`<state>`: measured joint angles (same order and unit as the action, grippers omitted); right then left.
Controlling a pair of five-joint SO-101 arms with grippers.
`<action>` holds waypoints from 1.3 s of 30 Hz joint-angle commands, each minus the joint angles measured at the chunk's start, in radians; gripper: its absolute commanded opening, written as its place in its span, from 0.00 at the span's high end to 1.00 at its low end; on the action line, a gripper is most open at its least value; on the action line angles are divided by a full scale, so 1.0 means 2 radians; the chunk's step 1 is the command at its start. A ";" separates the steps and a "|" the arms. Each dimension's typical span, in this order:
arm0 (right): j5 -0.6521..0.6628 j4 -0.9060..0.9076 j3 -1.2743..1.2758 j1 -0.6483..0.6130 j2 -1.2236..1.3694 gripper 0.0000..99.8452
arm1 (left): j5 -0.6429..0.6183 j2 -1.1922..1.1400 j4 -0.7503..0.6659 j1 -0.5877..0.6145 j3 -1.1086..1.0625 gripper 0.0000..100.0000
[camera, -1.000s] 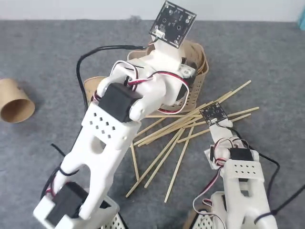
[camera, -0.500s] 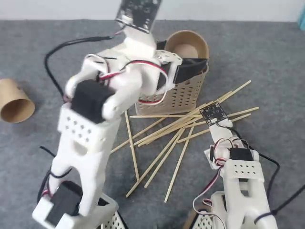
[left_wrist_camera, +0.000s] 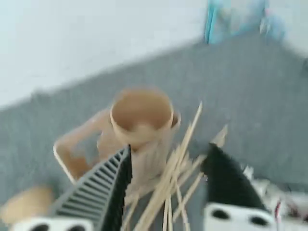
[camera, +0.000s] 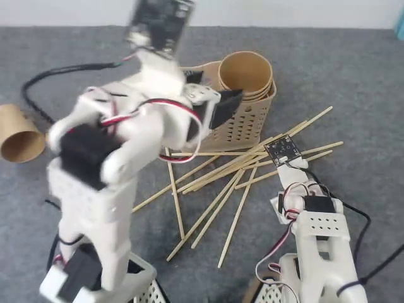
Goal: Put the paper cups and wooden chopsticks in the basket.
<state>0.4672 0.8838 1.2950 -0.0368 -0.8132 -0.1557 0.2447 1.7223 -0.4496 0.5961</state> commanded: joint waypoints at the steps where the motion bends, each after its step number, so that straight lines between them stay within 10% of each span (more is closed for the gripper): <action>1: 0.004 0.002 -0.003 -0.003 -0.013 0.99 | 0.005 0.037 -0.018 -0.010 -0.076 0.98; 8: 0.004 0.002 -0.003 -0.002 -0.013 0.99 | 0.005 0.101 -0.103 0.047 -0.227 0.99; 31: 0.004 0.001 -0.003 -0.004 -0.013 0.99 | 0.008 0.115 -0.328 0.492 -0.534 0.99; 39: 0.004 0.002 -0.003 -0.005 -0.013 0.99 | 0.156 0.216 -0.489 0.576 -0.712 0.99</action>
<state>0.4672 0.8838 1.2950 -0.0368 -0.8132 0.0637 0.5608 0.8707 0.6567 -0.7234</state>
